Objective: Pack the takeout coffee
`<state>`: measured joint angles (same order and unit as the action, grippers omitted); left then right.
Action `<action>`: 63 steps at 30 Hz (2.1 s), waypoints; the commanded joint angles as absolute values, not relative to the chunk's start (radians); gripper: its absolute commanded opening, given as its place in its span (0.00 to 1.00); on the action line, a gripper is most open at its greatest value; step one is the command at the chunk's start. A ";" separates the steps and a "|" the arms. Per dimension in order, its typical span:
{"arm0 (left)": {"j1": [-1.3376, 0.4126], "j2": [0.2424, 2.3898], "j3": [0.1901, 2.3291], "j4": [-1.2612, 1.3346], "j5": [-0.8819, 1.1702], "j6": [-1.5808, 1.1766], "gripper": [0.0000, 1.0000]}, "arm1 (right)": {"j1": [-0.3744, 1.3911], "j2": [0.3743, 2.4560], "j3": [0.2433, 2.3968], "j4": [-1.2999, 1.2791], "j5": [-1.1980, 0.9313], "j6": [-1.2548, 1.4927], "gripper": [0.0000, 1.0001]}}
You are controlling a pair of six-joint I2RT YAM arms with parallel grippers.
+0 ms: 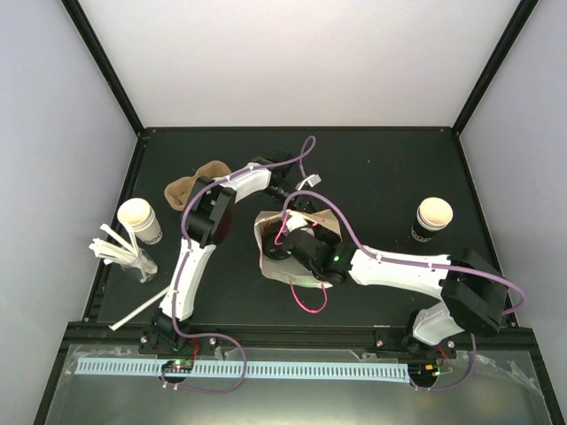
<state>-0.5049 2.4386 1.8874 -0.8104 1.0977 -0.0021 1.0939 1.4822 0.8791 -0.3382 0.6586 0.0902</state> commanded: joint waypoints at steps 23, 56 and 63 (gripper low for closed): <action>-0.471 2.267 1.743 -0.640 1.087 -0.287 0.24 | 0.960 1.543 1.103 -0.737 0.332 0.237 0.68; -0.237 1.668 1.377 -0.311 0.630 -0.506 0.72 | 0.724 2.090 1.714 -1.047 -0.018 -0.100 0.64; -0.206 1.531 1.287 -0.263 0.575 -0.484 0.75 | 0.727 2.107 1.654 -1.039 0.005 -0.057 0.64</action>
